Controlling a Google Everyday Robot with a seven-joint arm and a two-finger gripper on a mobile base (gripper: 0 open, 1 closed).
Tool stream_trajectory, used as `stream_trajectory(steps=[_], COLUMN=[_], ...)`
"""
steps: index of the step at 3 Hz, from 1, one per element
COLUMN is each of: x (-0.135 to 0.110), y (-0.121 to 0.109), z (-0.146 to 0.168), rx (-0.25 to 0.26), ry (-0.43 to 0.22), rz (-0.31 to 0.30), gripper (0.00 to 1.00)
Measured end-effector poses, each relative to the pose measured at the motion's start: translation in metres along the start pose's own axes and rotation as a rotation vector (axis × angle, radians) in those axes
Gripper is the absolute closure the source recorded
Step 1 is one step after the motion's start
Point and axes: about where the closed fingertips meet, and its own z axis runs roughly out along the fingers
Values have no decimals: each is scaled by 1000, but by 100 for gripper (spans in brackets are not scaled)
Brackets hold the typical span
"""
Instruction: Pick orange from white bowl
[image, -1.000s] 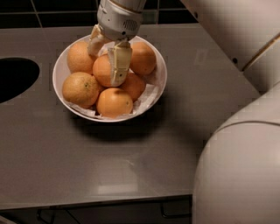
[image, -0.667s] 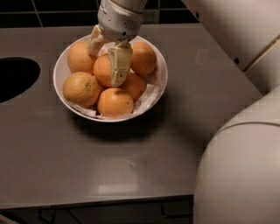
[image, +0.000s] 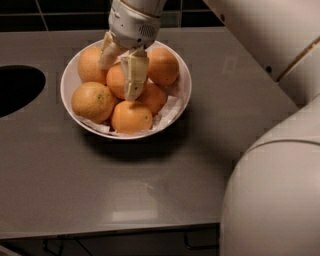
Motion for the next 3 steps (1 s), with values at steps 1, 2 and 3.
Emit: stream_trajectory(steps=[1, 2, 3], x=[-3, -5, -6], y=[15, 15, 13], z=[7, 18, 18], rx=[5, -11, -2], ry=[-21, -24, -25], rz=[3, -23, -23], gripper=[23, 42, 65])
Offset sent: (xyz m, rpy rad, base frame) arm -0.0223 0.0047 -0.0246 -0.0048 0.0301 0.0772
